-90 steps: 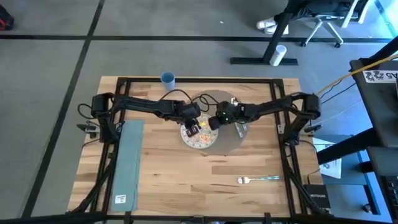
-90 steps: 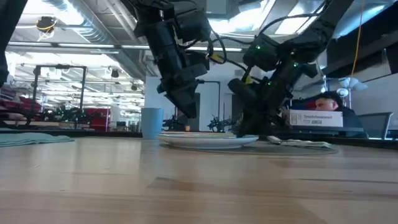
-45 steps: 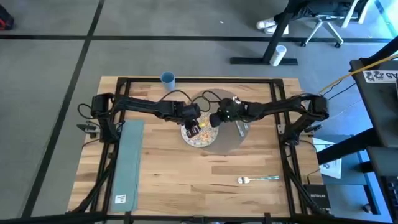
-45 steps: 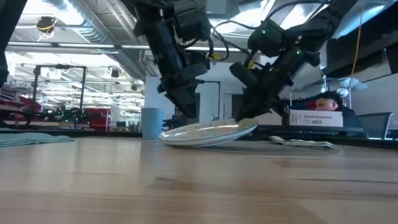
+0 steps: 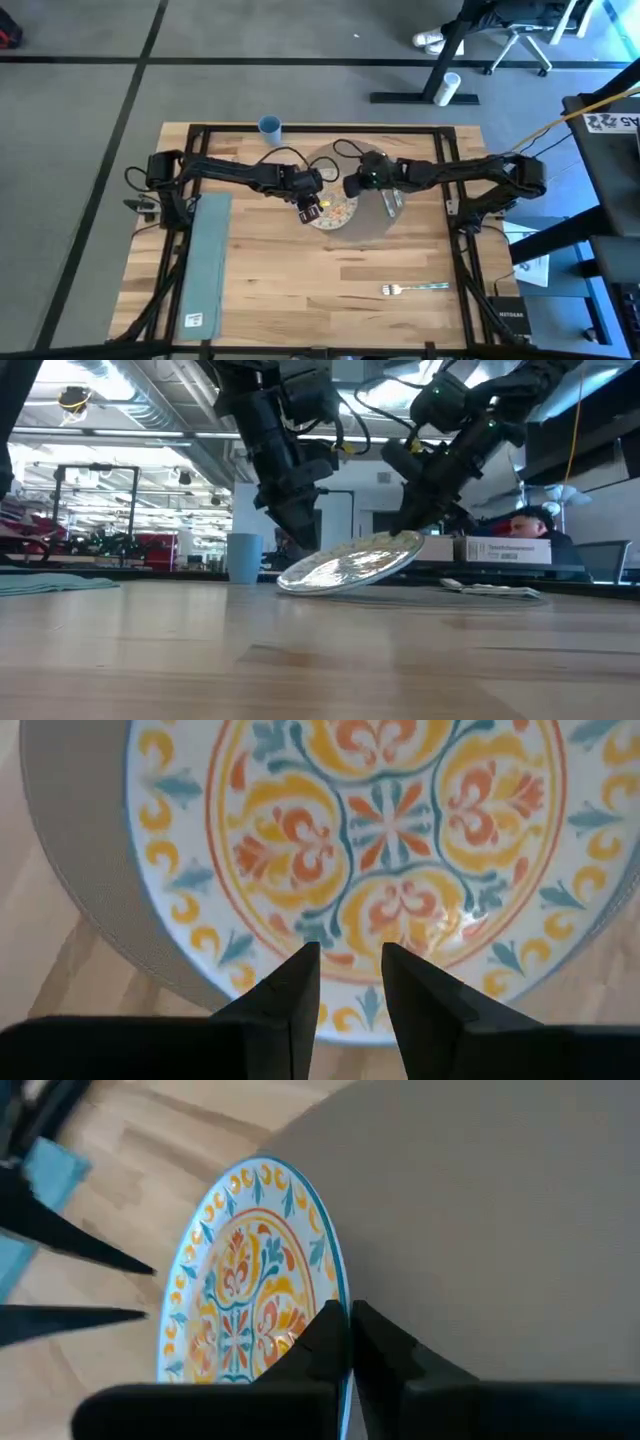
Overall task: Set table place
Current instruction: Put the blue plate on the brown mat
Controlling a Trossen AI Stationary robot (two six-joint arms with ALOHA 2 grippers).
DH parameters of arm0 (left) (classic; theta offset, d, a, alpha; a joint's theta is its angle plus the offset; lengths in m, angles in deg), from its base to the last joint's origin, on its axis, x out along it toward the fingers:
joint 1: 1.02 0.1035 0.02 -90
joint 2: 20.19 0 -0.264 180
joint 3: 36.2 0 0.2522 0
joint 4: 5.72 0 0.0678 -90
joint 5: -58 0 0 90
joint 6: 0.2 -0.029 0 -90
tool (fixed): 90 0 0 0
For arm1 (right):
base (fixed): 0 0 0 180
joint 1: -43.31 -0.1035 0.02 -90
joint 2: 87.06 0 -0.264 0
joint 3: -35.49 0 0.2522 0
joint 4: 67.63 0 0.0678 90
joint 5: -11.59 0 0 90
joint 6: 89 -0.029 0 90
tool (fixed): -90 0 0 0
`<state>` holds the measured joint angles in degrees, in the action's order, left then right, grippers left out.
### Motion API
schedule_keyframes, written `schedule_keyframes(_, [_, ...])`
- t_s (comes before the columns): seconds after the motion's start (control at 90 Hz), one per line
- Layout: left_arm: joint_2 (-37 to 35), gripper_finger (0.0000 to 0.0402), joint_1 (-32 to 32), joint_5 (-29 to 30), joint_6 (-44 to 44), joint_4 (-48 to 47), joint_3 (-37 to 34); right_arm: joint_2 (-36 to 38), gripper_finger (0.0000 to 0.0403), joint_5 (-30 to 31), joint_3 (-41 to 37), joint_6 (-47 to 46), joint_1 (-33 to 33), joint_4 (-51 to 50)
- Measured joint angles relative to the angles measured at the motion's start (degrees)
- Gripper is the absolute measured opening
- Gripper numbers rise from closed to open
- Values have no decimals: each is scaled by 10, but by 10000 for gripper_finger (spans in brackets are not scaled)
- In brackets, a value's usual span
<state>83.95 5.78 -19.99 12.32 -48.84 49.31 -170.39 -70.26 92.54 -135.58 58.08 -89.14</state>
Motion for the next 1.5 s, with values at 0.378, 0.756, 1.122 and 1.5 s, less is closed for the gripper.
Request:
schedule_keyframes(0.378, [0, 55, -1, 0, -1, -17, 0, 20, 0, 53, 1, -1, 0, -39])
schedule_keyframes(0.756, [1, 19, 34, 47, -22, 99, -86, 20, 0, 57, 1, -1, 0, -44])
schedule_keyframes(1.122, [6, 0, 95, 2, -36, 223, -142, 20, 0, 54, 1, 0, 0, -44])
schedule_keyframes(1.5, [66, 0, 102, -45, -36, 303, -157, 19, 0, 72, 1, 1, 0, -51])
